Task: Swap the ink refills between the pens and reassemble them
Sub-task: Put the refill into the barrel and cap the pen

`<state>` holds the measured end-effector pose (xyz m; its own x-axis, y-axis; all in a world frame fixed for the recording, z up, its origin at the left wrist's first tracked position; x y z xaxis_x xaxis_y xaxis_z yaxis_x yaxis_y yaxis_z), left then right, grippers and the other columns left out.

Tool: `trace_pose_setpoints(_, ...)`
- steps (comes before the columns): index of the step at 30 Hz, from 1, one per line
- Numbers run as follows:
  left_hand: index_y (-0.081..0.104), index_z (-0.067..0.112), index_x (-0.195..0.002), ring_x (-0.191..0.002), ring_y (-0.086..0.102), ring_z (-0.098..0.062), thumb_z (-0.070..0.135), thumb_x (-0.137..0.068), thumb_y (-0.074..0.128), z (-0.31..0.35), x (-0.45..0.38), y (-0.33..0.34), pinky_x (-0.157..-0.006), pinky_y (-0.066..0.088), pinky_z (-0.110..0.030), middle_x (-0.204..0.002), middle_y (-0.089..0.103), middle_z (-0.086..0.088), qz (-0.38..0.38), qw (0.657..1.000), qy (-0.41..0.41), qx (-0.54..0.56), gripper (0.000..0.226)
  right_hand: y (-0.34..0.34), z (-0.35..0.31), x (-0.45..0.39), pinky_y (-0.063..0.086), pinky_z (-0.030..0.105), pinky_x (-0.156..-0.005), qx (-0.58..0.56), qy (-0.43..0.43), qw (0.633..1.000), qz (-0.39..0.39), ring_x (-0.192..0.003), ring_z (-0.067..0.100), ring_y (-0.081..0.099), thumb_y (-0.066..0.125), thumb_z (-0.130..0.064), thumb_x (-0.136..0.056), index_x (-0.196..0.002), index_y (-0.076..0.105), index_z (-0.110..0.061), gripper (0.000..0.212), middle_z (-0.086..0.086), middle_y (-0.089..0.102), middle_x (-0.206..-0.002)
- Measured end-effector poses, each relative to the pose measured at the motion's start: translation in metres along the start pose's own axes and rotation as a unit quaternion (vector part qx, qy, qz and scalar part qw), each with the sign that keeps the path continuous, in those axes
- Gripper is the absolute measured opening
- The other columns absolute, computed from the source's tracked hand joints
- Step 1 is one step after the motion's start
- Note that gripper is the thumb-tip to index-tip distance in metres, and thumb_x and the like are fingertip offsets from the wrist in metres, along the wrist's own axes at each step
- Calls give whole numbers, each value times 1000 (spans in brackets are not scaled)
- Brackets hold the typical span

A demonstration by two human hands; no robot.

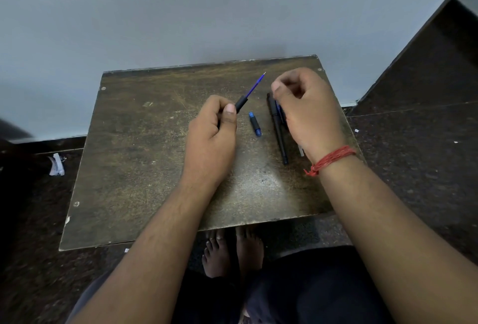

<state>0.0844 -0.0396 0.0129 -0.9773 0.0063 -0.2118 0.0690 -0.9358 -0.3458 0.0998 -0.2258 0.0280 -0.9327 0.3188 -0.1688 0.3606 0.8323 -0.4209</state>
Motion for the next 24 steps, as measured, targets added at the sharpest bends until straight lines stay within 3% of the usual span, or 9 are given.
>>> trace_pose_setpoints(3, 48, 26, -80, -60, 42, -11, 30, -100, 43, -4, -2, -4, -57, 37, -34, -67, 50, 2, 15, 1000, -6, 16, 21, 13, -8, 5, 48, 24, -68, 129, -39, 990, -41, -78, 8, 60, 68, -26, -90, -90, 64, -25, 4, -12, 63, -79)
trace_pose_setpoints(8, 49, 25, -80, -62, 43, -12, 31, -100, 42, -8, -4, -5, -58, 38, -34, -68, 51, 0, 24, 999, -13, 20, 22, 42, -24, 19, 45, 34, -77, 318, -114, 936, -103, -102, 24, 55, 66, -35, -91, -102, 57, -19, 22, -1, 68, -93)
trace_pose_setpoints(13, 48, 28, -79, -63, 44, -11, 31, -99, 42, -8, -4, -6, -60, 38, -33, -69, 52, 2, 28, 999, -16, 15, 22, 54, -19, 24, 51, 40, -84, 369, -99, 914, -140, -111, 29, 55, 63, -29, -92, -110, 56, -15, 24, 7, 67, -105)
trace_pose_setpoints(17, 49, 26, -79, -60, 43, -11, 31, -99, 42, -7, -3, -7, -57, 37, -33, -67, 51, 0, 27, 999, -21, 23, 22, 49, -14, 16, 48, 36, -83, 261, -67, 955, -122, -99, 22, 57, 59, -23, -93, -112, 63, -16, 21, 3, 61, -103)
trace_pose_setpoints(20, 50, 22, -80, -61, 43, -12, 32, -99, 43, -8, -3, -6, -57, 37, -34, -68, 51, 0, 25, 999, -24, 29, 22, 31, -12, 8, 44, 26, -72, 65, -26, 996, -62, -79, 11, 55, 61, -14, -91, -103, 69, -18, 15, 2, 61, -89)
trace_pose_setpoints(24, 50, 20, -81, -61, 42, -11, 30, -101, 43, -9, -2, -4, -57, 36, -33, -68, 50, 0, 16, 999, -25, 27, 23, 11, 3, 4, 45, 23, -63, -184, 67, 981, 17, -68, 9, 56, 66, -11, -88, -88, 66, -19, 8, 3, 67, -79)
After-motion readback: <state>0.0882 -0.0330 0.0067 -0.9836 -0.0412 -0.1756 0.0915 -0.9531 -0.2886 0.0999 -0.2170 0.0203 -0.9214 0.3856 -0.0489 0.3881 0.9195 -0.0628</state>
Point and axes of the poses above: each hand's wrist, its own x-axis away from the middle knuckle, its own y-axis out of the palm, z = x × y, the point moved 9 cm from there along -x, towards the middle knuckle
